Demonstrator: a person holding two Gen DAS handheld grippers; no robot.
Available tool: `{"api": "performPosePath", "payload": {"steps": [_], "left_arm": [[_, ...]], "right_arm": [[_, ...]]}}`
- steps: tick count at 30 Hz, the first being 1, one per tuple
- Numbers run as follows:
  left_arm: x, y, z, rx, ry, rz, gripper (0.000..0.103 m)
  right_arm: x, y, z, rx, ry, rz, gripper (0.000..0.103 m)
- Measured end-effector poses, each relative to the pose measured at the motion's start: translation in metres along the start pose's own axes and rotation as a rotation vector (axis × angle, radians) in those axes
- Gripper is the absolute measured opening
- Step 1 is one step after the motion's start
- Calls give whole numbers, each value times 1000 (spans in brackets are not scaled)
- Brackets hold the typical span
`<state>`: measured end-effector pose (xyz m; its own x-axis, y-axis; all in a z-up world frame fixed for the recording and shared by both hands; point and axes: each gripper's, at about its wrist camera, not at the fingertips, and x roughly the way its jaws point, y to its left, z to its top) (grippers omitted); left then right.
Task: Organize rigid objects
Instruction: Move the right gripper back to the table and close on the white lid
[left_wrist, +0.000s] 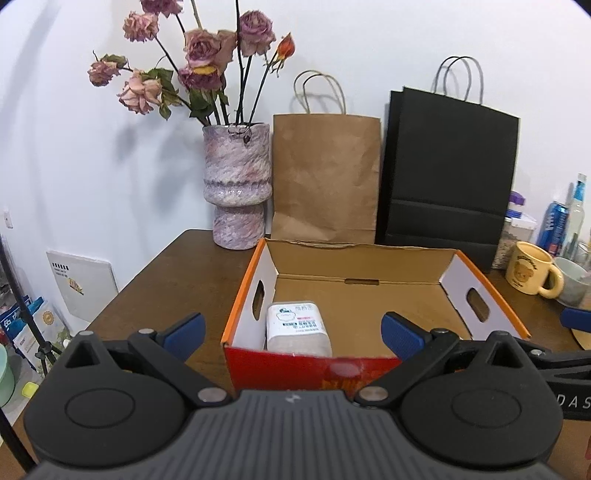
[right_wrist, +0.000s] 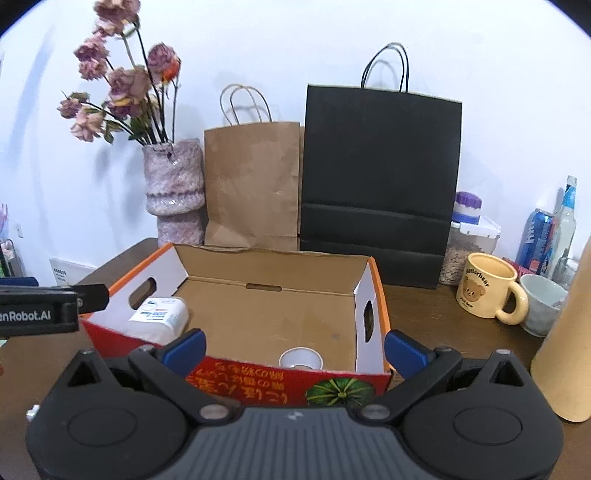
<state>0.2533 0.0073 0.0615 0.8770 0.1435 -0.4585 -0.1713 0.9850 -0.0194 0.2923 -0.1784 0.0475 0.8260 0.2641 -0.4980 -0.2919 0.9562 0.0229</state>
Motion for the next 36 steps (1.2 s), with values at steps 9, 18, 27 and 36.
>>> {"api": "performPosePath", "payload": {"steps": [9, 18, 27, 36], "left_arm": [[-42, 0, -30, 24, -2, -31, 103], [-73, 8, -63, 26, 33, -43, 103], [-88, 18, -90, 30, 87, -35, 103], [-95, 24, -108, 33, 118, -40, 103]], "right_arm": [[-47, 2, -32, -9, -29, -2, 103], [-95, 5, -73, -30, -25, 32, 103], [-120, 4, -109, -24, 31, 44, 103], [-116, 6, -140, -32, 134, 48, 103]]}}
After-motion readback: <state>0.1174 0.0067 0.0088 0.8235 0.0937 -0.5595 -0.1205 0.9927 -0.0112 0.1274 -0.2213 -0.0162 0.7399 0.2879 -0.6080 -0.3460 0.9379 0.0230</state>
